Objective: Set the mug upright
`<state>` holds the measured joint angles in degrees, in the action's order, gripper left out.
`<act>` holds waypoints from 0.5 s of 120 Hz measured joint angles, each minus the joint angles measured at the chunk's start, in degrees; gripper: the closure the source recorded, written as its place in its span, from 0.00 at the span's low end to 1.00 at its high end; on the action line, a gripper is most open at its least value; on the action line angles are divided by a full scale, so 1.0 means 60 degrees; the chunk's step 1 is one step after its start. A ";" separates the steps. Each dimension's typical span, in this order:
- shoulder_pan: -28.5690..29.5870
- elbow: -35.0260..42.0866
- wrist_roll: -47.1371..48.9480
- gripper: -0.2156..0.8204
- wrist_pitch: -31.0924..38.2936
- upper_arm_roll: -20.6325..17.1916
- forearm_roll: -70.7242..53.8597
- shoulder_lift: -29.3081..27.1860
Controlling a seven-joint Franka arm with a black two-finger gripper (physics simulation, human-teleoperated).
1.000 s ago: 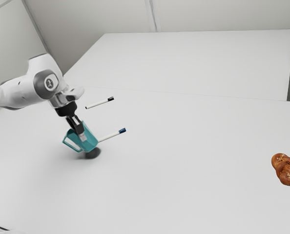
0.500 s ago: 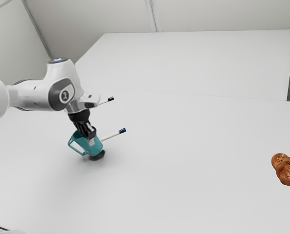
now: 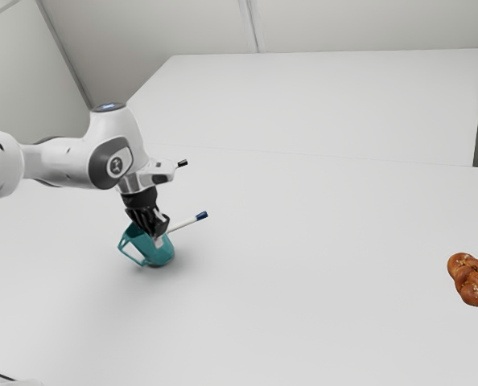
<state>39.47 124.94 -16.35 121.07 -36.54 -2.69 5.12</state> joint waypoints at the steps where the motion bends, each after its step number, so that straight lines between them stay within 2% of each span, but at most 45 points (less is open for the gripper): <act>1: 0.0000 -0.0001 0.0019 0.95 0.0000 0.0000 0.0001 0.0006; 12: -0.0027 -0.0004 0.0188 0.87 -0.0008 -0.0002 0.0041 0.0038; 42: -0.0137 -0.0003 0.0522 0.53 -0.0024 -0.0014 0.0005 -0.0022; 60: -0.0080 -0.0032 0.0662 0.38 -0.0056 -0.0118 -0.0013 -0.0345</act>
<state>38.99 124.75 -12.38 120.73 -37.25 -2.77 3.05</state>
